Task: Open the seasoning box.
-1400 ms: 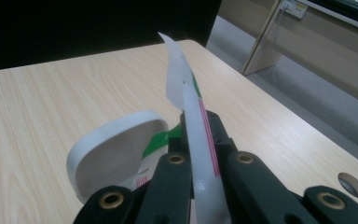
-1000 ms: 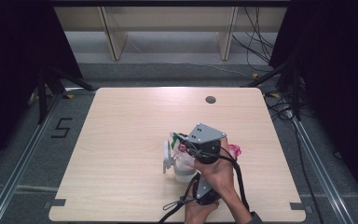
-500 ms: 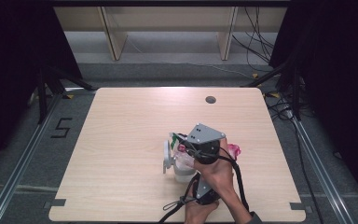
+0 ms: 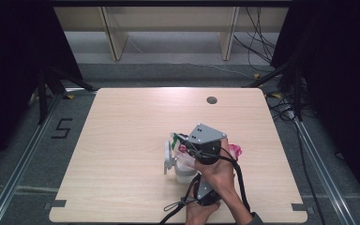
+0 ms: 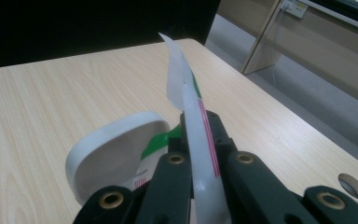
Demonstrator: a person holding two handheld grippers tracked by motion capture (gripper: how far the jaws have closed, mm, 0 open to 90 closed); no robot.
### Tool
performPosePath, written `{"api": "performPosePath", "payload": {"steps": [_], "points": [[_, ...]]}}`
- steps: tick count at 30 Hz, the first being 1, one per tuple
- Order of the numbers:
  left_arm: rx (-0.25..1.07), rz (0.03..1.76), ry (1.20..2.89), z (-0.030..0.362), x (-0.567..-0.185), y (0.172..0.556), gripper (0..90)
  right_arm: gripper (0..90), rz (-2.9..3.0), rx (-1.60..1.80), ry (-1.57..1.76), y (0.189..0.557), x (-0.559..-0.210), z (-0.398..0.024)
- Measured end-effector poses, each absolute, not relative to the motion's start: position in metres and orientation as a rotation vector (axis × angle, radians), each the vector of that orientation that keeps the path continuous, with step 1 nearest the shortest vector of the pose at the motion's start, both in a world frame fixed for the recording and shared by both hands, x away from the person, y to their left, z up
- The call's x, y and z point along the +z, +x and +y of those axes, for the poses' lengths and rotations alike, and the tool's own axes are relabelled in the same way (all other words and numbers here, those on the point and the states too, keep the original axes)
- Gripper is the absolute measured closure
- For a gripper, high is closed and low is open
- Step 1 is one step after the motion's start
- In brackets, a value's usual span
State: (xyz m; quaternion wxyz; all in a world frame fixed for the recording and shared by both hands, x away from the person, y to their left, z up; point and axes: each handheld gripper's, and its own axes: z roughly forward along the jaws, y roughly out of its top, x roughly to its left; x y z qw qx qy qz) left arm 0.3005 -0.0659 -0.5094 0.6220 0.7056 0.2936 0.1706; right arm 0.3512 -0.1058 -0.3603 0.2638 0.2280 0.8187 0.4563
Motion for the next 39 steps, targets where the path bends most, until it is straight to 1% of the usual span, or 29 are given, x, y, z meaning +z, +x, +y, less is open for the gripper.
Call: {"api": "performPosePath", "payload": {"steps": [26,27,28,29,39], "points": [[0.388,0.676,1.631,-0.0656,-0.5087,0.3010,73.5,89.9,2.213,1.222,0.633,0.3509,-0.3597,-0.1038],[0.367,0.704,1.576,-0.0694,-0.5094,0.3003,73.4,89.9,2.218,1.214,0.618,0.3520,-0.3600,-0.1041],[0.382,0.678,1.627,-0.0661,-0.5092,0.3011,73.4,89.9,2.213,1.214,0.637,0.3519,-0.3610,-0.1038],[0.388,0.675,1.633,-0.0658,-0.5095,0.3013,73.4,89.9,2.216,1.214,0.643,0.3521,-0.3611,-0.1042],[0.377,0.681,1.627,-0.0662,-0.5087,0.3002,73.3,89.9,2.225,1.203,0.634,0.3531,-0.3606,-0.1045]]}}
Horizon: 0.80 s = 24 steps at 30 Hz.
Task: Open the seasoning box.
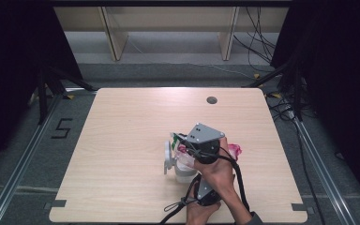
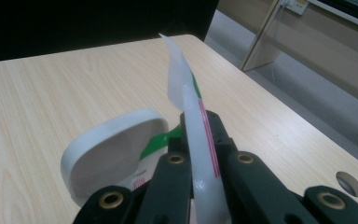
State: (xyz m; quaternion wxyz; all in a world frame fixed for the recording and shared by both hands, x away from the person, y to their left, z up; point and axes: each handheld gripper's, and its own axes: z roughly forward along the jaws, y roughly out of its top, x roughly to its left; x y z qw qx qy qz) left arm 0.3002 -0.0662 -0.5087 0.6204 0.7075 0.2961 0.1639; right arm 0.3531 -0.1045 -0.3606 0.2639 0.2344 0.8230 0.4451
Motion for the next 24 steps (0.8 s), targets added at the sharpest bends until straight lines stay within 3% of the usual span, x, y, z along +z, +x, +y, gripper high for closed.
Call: {"api": "performPosePath", "payload": {"steps": [17,19,20,24], "points": [[0.372,0.675,1.614,-0.0647,-0.5079,0.2999,73.5,89.8,2.224,1.216,0.605,0.3514,-0.3591,-0.1023],[0.348,0.716,1.552,-0.0694,-0.5085,0.2994,73.4,89.8,2.225,1.203,0.603,0.3516,-0.3596,-0.1016],[0.367,0.682,1.616,-0.0652,-0.5084,0.3003,73.4,89.8,2.225,1.200,0.606,0.3528,-0.3604,-0.1016],[0.371,0.677,1.614,-0.0648,-0.5080,0.2998,73.5,89.8,2.221,1.214,0.604,0.3521,-0.3591,-0.1024]]}}
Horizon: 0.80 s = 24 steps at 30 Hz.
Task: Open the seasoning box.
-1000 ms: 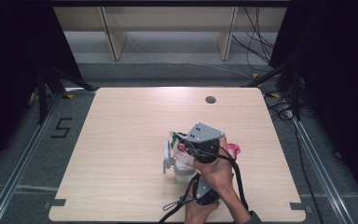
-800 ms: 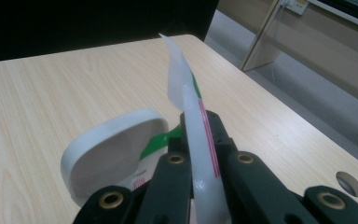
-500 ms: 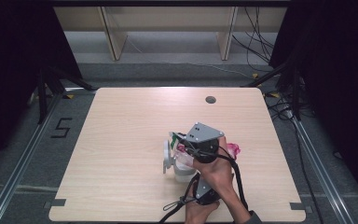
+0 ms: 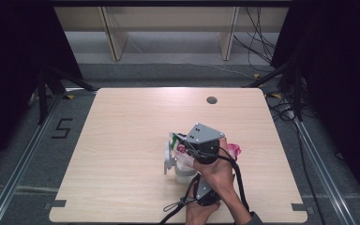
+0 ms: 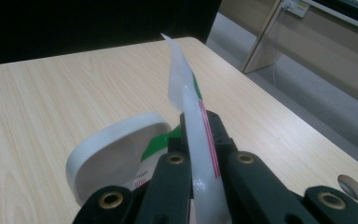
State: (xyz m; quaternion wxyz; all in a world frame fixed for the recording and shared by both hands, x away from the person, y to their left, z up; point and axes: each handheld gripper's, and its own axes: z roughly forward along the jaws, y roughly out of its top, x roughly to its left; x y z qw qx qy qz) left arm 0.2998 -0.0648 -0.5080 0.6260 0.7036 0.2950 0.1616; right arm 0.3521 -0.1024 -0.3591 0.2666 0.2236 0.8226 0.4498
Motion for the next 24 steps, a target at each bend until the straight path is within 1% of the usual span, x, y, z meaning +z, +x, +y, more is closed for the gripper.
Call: {"api": "performPosePath", "payload": {"steps": [24], "points": [[0.372,0.678,1.609,-0.0650,-0.5087,0.2995,73.6,89.8,2.229,1.218,0.613,0.3527,-0.3585,-0.1037]]}}
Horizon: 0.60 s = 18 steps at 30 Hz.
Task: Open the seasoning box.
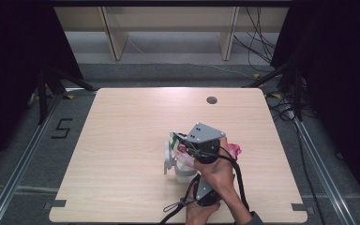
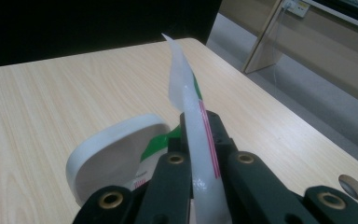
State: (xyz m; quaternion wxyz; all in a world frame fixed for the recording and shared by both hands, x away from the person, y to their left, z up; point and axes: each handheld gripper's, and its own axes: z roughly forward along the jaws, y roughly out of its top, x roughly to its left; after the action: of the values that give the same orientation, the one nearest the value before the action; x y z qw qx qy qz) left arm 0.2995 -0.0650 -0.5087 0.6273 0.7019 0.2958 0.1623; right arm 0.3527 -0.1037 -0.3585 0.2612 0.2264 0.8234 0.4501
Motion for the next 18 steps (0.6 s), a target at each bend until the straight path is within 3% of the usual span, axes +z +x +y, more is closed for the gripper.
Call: {"api": "performPosePath", "payload": {"steps": [18], "points": [[0.369,0.679,1.610,-0.0645,-0.5088,0.2990,73.8,89.5,2.220,1.238,0.633,0.3540,-0.3576,-0.1052]]}}
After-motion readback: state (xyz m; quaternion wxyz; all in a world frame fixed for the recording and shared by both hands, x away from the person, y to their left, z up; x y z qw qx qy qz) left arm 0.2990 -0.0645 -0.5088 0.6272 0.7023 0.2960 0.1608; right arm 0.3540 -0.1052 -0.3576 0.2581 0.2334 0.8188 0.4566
